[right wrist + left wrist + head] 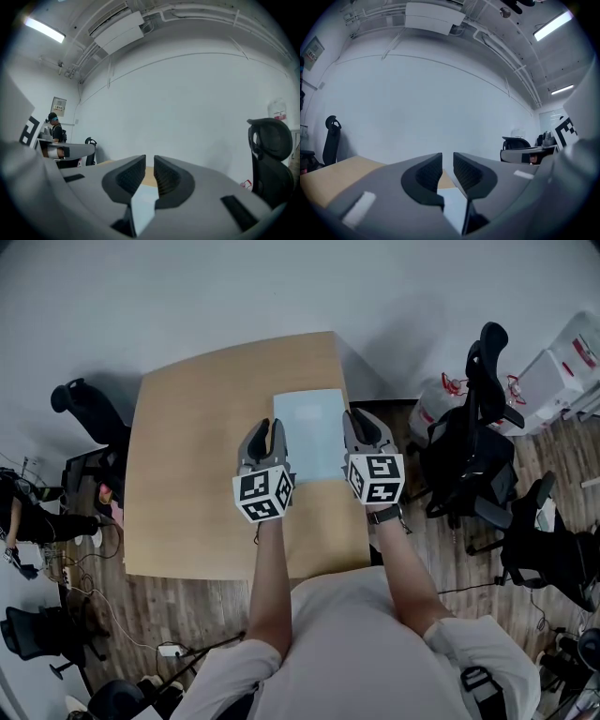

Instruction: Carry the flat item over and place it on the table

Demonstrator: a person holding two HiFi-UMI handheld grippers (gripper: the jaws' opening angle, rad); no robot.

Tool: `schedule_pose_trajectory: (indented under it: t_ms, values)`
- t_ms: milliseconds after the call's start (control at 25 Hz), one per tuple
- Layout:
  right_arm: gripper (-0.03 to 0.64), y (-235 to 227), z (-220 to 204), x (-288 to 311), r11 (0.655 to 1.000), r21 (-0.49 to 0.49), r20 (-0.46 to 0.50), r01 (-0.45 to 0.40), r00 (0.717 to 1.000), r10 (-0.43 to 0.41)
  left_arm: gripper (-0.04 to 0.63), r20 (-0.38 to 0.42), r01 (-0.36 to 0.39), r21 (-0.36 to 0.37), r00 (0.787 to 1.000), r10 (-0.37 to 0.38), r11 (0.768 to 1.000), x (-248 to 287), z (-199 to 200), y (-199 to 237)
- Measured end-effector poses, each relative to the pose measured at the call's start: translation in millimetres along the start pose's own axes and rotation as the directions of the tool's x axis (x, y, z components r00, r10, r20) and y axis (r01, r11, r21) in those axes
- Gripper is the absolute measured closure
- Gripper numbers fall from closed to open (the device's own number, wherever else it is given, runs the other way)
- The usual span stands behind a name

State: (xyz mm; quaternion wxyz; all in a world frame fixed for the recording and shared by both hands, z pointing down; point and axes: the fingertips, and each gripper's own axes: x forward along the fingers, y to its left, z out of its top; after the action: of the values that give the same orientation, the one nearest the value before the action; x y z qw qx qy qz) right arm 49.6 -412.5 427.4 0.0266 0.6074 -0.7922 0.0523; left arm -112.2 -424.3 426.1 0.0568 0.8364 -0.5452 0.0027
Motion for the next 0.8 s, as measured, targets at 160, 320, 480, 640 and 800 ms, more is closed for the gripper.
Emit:
schedule_pose_trajectory:
  t_ms: [160,320,480,640,800]
  values:
    - [0.569,7,3,-11,1.000,0.004,0.013,0.003,1.000,-0.003,0.553,0.013,0.007,0.026,1.000,-0.007,1.000,-11,4,-6]
    - [0.581,11,7,-18,1.000,0.004,0.025,0.013,1.000,-0.013,0.584,0.006,0.024,0.048,1.000,-0.025,0.999,-17,3,-14]
    - [0.597,11,13,-22,0.999,-0.001,0.044,0.034,0.998,-0.034,0.586,0.014,0.047,0.070,0.999,-0.048,0.996,-19,7,-22]
    - [0.604,10,19,-24,0.998,-0.004,0.061,0.058,0.996,-0.058,0.586,0.016,0.061,0.082,0.998,-0.062,0.995,-18,10,-26]
    - [0.606,9,21,-22,0.997,0.004,0.052,0.075,0.996,-0.075,0.586,0.018,0.067,0.083,0.997,-0.069,0.994,-17,13,-24]
